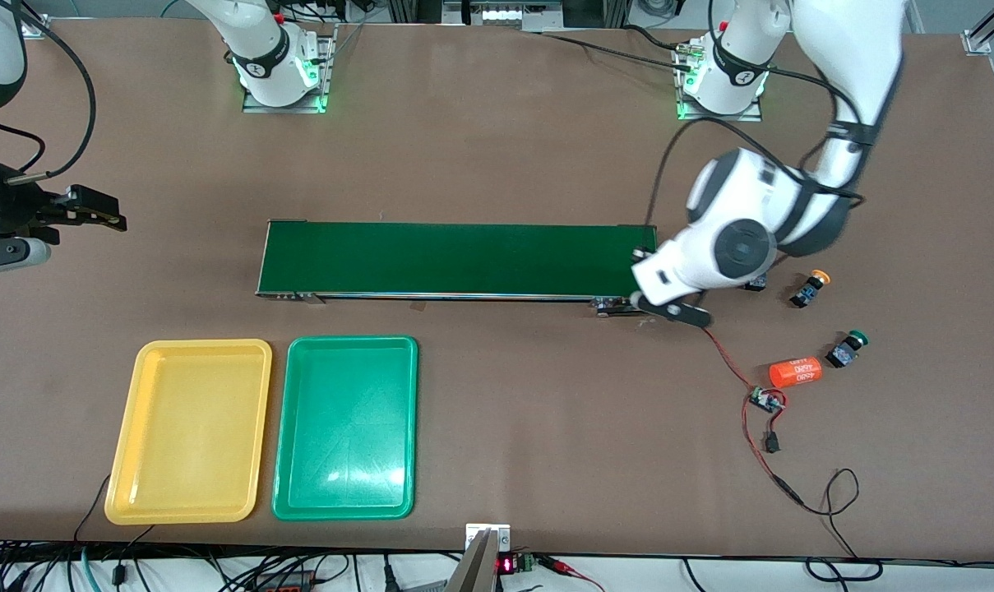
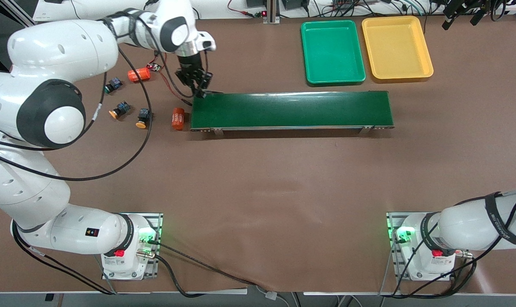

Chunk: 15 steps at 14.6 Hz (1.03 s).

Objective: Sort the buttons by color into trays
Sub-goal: 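Place the green-cap button on the green belt with the left gripper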

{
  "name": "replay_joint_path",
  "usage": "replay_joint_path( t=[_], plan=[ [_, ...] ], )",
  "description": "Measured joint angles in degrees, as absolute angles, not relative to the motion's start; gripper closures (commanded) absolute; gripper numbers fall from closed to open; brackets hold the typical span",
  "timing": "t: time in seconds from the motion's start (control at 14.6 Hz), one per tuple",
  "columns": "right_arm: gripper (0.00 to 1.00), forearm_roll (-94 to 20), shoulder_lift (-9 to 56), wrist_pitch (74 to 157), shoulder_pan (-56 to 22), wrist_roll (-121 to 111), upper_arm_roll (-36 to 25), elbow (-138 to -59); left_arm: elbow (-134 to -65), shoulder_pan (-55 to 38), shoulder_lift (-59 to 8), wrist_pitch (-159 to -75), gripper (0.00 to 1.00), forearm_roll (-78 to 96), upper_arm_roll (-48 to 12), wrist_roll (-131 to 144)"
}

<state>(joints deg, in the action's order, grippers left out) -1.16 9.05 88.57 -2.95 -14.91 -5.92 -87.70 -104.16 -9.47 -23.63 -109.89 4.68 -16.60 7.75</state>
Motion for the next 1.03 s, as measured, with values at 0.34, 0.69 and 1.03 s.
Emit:
replay_joint_path(
  t=[0.34,0.69,1.03],
  plan=[
    [0.0,-1.2,9.1,88.6,-3.0,-14.9,-5.9,-87.7,-107.6,-11.6,-23.6,-109.9,0.87,8.0,-16.7,9.5],
    [0.0,-1.2,9.1,88.6,-3.0,-14.9,-5.9,-87.7,-108.9,-11.2,-22.7,-112.0,0.0,8.6,-16.5,10.9],
    [0.0,-1.2,9.4,88.9,-2.9,-14.9,-5.9,-87.7,-108.7,-1.0,-17.0,-112.5,0.0,5.1,-14.9,10.6]
  ],
)
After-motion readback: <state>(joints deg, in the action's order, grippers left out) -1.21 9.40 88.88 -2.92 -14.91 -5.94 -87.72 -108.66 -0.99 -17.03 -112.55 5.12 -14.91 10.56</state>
